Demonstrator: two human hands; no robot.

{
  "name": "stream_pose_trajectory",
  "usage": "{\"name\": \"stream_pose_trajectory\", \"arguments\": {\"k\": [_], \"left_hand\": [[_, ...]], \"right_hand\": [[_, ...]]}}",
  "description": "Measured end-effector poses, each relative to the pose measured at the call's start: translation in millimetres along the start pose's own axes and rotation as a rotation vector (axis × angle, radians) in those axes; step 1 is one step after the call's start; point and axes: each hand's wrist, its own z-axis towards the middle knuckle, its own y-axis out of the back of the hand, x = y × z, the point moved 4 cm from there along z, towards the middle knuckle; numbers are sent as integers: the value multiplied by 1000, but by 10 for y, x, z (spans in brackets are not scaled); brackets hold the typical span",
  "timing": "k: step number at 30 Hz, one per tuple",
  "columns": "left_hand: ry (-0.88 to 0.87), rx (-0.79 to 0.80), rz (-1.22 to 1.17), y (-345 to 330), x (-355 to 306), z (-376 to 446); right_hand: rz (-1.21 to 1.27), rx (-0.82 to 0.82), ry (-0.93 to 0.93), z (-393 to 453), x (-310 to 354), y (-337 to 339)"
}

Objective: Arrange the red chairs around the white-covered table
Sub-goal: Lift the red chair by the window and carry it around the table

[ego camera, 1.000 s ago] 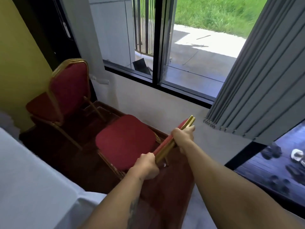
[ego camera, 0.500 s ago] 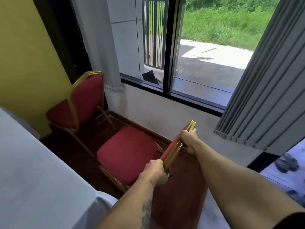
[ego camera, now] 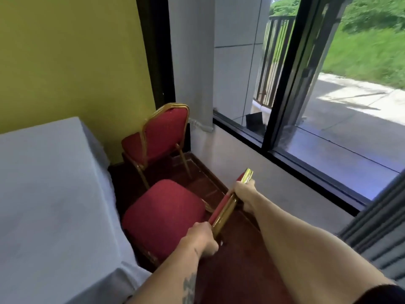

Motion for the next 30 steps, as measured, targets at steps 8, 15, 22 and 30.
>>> {"name": "stream_pose_trajectory", "arguments": {"k": [8,15,22,30], "left_hand": [[178,-100,-101,33,-317,270],[234,-117,-140,187,-240,504],[289,-115,-222,327,-98,742],[365,-107,-420,312,2,921]], "right_hand": [[-154,170,55,538,382,-110],[-274,272,57,833,595,-431],[-350,281,70,1078,735,-640],[-438,328,115,1357,931,-923]]}}
